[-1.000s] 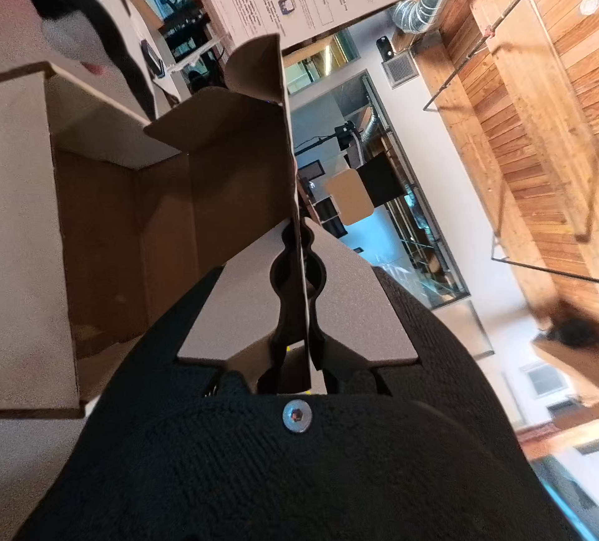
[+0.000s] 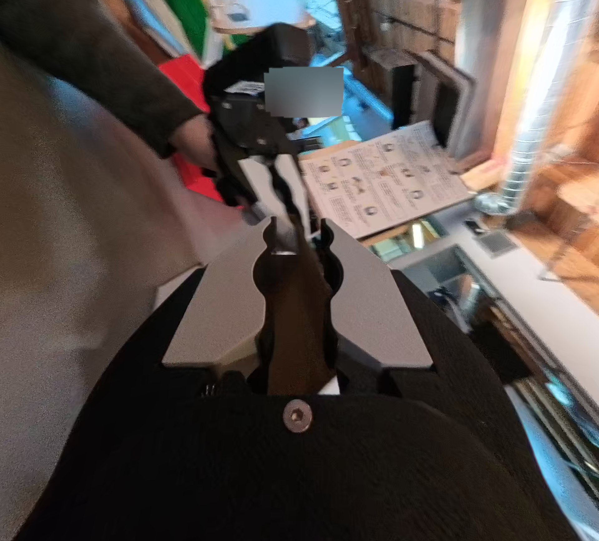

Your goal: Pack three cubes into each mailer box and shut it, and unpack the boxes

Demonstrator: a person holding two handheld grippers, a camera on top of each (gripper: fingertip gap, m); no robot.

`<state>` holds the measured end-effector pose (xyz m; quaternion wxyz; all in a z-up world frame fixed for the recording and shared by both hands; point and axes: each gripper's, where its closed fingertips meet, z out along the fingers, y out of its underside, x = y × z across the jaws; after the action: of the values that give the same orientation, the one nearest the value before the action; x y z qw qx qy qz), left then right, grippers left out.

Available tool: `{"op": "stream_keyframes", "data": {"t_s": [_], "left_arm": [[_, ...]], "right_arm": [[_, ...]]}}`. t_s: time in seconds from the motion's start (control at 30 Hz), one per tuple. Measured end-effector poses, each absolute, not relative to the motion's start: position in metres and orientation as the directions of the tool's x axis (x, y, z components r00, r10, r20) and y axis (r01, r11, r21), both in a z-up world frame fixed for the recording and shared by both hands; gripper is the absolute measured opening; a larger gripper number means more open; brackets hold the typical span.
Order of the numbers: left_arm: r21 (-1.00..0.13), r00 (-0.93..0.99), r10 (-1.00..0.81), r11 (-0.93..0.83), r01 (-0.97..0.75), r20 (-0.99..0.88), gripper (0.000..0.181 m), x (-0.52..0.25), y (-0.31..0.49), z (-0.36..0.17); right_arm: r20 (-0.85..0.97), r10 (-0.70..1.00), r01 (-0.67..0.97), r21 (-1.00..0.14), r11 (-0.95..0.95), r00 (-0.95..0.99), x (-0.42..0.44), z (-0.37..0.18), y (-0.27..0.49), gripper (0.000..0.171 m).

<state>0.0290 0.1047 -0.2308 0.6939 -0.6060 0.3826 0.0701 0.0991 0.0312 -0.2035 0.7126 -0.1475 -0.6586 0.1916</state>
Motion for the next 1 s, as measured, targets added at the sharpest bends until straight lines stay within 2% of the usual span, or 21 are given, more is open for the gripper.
{"op": "stream_keyframes", "data": {"t_s": [0.1,0.17,0.23,0.3,0.4,0.43,0.5,0.57,0.67,0.77,1.0], "left_arm": [[-0.784,0.716,-0.326,0.181,-0.593,-0.617,0.005,0.018,0.112,-0.228],[-0.800,0.733,-0.335,0.132,-0.586,-0.592,0.004,0.014,0.116,-0.227],[-0.806,0.738,-0.352,0.097,-0.583,-0.576,0.004,0.012,0.118,-0.226],[-0.798,0.725,-0.369,0.082,-0.598,-0.581,0.003,0.011,0.118,-0.226],[-0.781,0.702,-0.392,0.073,-0.621,-0.595,0.003,0.011,0.119,-0.225],[-0.773,0.693,-0.400,0.067,-0.631,-0.600,0.003,0.010,0.119,-0.224],[-0.771,0.683,-0.429,0.051,-0.635,-0.591,0.003,0.011,0.122,-0.223],[-0.766,0.682,-0.438,0.025,-0.643,-0.586,0.003,0.010,0.129,-0.219],[-0.700,0.660,-0.372,-0.035,-0.713,-0.653,0.004,-0.006,0.150,-0.210],[-0.666,0.655,-0.375,-0.119,-0.736,-0.656,0.004,-0.019,0.174,-0.210],[-0.669,0.727,-0.529,-0.349,-0.657,-0.438,0.005,-0.043,0.230,-0.255]], "right_arm": [[0.858,0.491,0.006,-0.496,0.868,-0.152,0.088,-0.238,0.018,0.026],[0.819,0.513,0.158,-0.489,0.858,-0.256,0.078,-0.269,0.026,0.035],[0.817,0.516,0.348,-0.420,0.838,-0.257,0.070,-0.296,0.056,0.043],[0.848,0.459,0.455,-0.310,0.835,-0.264,0.070,-0.315,0.082,0.052],[0.811,0.517,0.578,-0.292,0.762,-0.273,0.075,-0.337,0.109,0.048],[0.790,0.543,0.604,-0.293,0.741,-0.284,0.078,-0.344,0.114,0.041],[0.767,0.562,0.592,-0.308,0.745,-0.308,0.079,-0.349,0.111,0.029],[0.733,0.604,0.582,-0.354,0.732,-0.314,0.077,-0.350,0.103,0.024],[0.668,0.657,0.546,-0.425,0.722,-0.349,0.073,-0.354,0.086,0.017],[0.647,0.674,0.529,-0.455,0.717,-0.357,0.070,-0.355,0.078,0.012],[0.644,0.704,0.568,-0.472,0.674,-0.301,0.063,-0.355,0.079,0.012]]}}
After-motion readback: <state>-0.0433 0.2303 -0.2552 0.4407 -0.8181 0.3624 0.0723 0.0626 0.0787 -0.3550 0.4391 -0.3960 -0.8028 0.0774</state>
